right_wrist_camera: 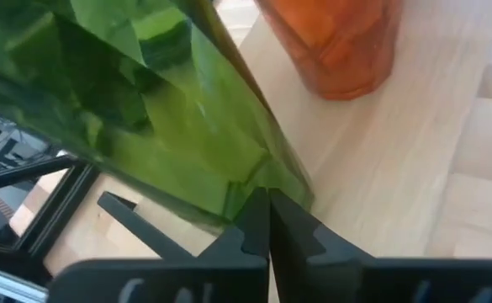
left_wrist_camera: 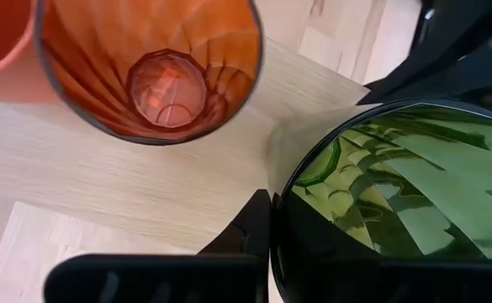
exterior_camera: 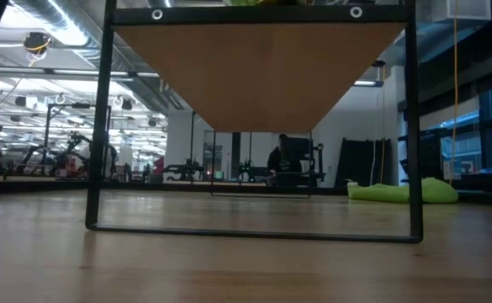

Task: Stack small to large cups/mugs on shelf
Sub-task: Put the green cup on the shelf

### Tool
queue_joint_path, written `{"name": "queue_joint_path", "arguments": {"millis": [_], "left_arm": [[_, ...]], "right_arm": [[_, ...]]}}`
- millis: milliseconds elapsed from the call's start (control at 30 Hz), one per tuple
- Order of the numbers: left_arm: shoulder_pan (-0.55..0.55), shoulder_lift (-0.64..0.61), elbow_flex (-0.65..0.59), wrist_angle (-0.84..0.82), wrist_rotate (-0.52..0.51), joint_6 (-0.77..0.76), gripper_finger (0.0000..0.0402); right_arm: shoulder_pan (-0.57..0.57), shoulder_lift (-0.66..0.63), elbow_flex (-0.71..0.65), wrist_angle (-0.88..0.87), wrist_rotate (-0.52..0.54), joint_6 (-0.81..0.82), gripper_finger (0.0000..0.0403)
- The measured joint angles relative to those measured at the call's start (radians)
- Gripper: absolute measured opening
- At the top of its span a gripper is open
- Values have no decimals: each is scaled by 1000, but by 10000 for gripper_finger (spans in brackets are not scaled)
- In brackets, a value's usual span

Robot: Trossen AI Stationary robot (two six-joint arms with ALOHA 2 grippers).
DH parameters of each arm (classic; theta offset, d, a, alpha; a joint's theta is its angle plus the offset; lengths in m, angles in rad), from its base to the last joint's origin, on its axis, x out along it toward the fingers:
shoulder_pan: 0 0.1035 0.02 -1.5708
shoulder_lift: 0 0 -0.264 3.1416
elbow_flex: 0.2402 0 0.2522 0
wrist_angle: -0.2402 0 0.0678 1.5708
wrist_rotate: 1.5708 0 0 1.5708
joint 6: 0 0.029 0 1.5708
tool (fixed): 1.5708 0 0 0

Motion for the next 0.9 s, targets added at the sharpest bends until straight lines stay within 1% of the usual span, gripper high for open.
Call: {"name": "queue_joint_path", "arguments": {"millis": [367,533,733,900], "left_arm": [[-8,2,1,25,-4,1,4],[-14,6,27,27,-10,5,5],[-14,6,29,30,-10,9,6],[-13,5,31,84,0,8,23]], "right_arm": [[-4,20,-4,31,-50,-25,0],[-3,24,-73,113,-73,-21,0],[-4,21,-102,143,-58,-6,0],[-5,21,-103,144,-58,-21,0]]}}
